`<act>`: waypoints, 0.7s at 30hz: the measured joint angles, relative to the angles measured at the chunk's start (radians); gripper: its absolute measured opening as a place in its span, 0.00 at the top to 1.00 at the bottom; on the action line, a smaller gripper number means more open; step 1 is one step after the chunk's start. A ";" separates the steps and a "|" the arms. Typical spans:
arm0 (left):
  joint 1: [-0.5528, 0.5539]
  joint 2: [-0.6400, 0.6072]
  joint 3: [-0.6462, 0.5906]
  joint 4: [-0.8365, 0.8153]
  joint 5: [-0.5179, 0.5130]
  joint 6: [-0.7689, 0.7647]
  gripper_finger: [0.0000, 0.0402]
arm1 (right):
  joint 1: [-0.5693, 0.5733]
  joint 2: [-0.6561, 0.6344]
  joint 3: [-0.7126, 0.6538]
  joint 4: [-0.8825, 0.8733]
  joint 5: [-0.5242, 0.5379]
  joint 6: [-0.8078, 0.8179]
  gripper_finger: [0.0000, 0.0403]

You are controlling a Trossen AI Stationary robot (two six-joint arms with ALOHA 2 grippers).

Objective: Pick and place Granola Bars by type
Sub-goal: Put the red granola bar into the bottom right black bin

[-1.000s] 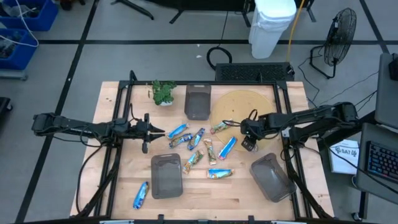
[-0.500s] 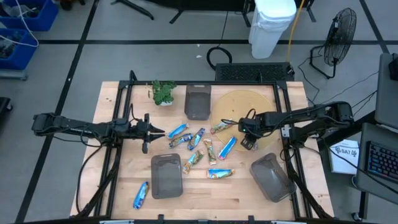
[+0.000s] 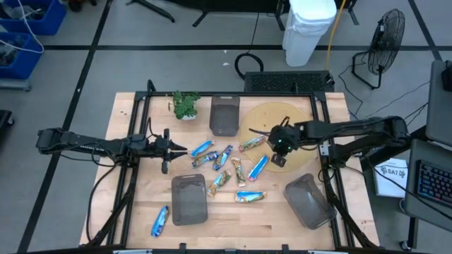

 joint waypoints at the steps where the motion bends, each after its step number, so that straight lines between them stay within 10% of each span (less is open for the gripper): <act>1: 0.000 0.000 0.000 0.000 -0.007 0.000 0.82 | 0.012 -0.027 0.024 -0.019 -0.025 0.002 0.99; 11: 0.000 0.000 0.000 -0.004 -0.016 0.000 0.82 | 0.328 -0.254 0.107 -0.203 -0.118 0.461 1.00; 21: 0.000 0.000 0.000 -0.004 -0.016 -0.010 0.82 | 0.751 -0.203 0.108 -0.215 -0.093 1.001 1.00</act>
